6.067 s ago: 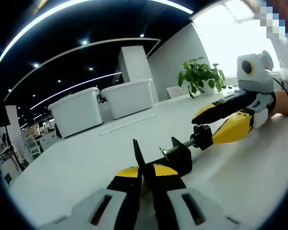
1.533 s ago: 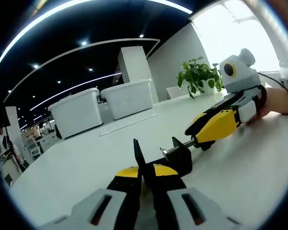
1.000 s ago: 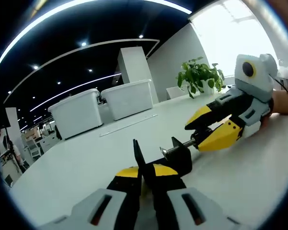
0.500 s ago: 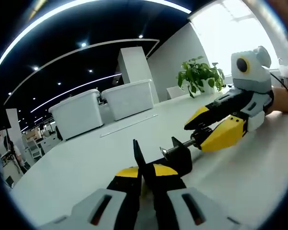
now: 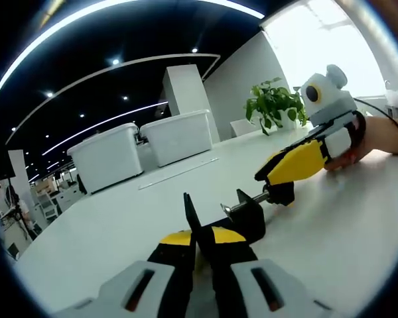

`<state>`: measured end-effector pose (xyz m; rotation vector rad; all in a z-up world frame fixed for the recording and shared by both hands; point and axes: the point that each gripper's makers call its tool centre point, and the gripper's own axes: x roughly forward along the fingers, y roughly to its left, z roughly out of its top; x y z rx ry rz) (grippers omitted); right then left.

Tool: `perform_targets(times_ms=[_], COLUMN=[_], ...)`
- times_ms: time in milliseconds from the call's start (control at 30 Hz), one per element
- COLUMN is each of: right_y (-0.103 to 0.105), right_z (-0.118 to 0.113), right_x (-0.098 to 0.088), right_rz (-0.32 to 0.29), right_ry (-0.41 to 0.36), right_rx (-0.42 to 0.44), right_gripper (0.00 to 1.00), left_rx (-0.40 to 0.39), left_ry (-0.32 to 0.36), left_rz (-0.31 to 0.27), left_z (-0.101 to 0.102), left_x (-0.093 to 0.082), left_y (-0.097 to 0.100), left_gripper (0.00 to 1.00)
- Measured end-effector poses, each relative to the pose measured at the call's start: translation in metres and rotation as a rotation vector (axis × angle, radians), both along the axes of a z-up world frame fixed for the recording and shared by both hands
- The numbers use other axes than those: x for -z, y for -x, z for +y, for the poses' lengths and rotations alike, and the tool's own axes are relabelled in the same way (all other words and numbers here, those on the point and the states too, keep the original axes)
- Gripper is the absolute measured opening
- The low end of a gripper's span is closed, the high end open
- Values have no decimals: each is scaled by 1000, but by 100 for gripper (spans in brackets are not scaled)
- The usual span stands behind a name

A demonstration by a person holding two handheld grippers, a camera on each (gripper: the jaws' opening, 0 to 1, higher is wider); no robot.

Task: Clamp the fixed fixture on the desktop, loosen the retaining clip, secure it to the edge of the desk, and tighten the retaining clip.

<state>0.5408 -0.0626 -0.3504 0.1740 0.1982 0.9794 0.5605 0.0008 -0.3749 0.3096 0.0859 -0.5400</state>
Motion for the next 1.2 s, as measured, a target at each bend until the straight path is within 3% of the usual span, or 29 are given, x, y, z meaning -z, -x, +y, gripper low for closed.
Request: perform_targets(times_ms=[133, 367, 700, 933, 1033, 1200], right_y=[1, 6, 14, 21, 21, 19], right_z=[1, 3, 8, 14, 14, 13], right_x=[0, -2, -5, -1, -2, -4], right_rz=[-17, -167, -442, -670, -675, -622], right_ry=[7, 83, 261, 447, 446, 388], right_rx=[-5, -7, 13, 18, 25, 32], right_gripper=[17, 16, 16, 16, 16, 16], left_rx=[1, 3, 3, 4, 3, 3], left_ry=[0, 5, 5, 7, 5, 2], left_rz=[-2, -4, -4, -6, -4, -3], left_z=[0, 0, 0, -1, -1, -1], left_x=[0, -1, -1, -1, -1, 0], left_y=[-1, -1, 0, 1, 1, 0], left_gripper=[8, 8, 8, 8, 8, 8])
